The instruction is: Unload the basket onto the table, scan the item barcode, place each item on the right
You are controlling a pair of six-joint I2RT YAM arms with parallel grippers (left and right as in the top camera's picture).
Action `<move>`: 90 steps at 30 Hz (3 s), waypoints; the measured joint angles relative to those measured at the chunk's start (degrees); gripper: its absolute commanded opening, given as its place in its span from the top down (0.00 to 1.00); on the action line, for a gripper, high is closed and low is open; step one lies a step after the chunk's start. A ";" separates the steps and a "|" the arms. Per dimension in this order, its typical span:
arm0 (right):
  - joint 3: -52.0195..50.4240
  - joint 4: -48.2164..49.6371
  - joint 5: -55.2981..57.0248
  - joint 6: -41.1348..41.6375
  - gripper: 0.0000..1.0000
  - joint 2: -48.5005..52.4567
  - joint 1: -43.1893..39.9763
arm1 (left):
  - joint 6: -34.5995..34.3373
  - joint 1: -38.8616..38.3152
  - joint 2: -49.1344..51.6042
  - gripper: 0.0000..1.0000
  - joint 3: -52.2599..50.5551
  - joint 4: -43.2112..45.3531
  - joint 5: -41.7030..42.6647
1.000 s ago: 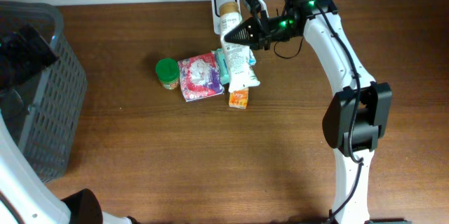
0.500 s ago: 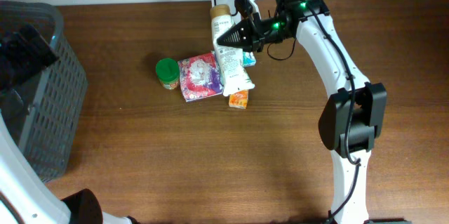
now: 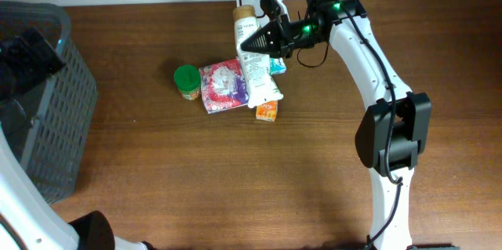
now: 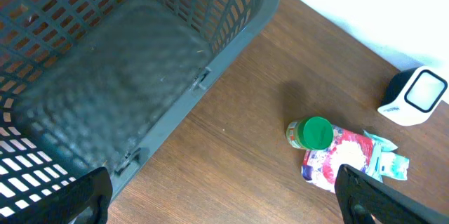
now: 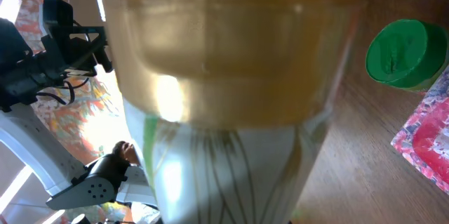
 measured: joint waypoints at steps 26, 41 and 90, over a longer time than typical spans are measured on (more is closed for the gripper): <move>0.00 0.00 0.04 -0.02 0.96 0.00 0.68 | 0.00 0.00 0.00 0.01 0.00 0.00 0.00; 0.00 0.20 0.04 0.02 0.96 0.00 0.87 | 0.00 0.00 0.00 0.01 0.00 0.00 0.00; -15.74 -10.62 103.45 20.61 0.81 -0.02 2.08 | 0.00 0.00 0.00 0.01 -0.02 0.02 0.00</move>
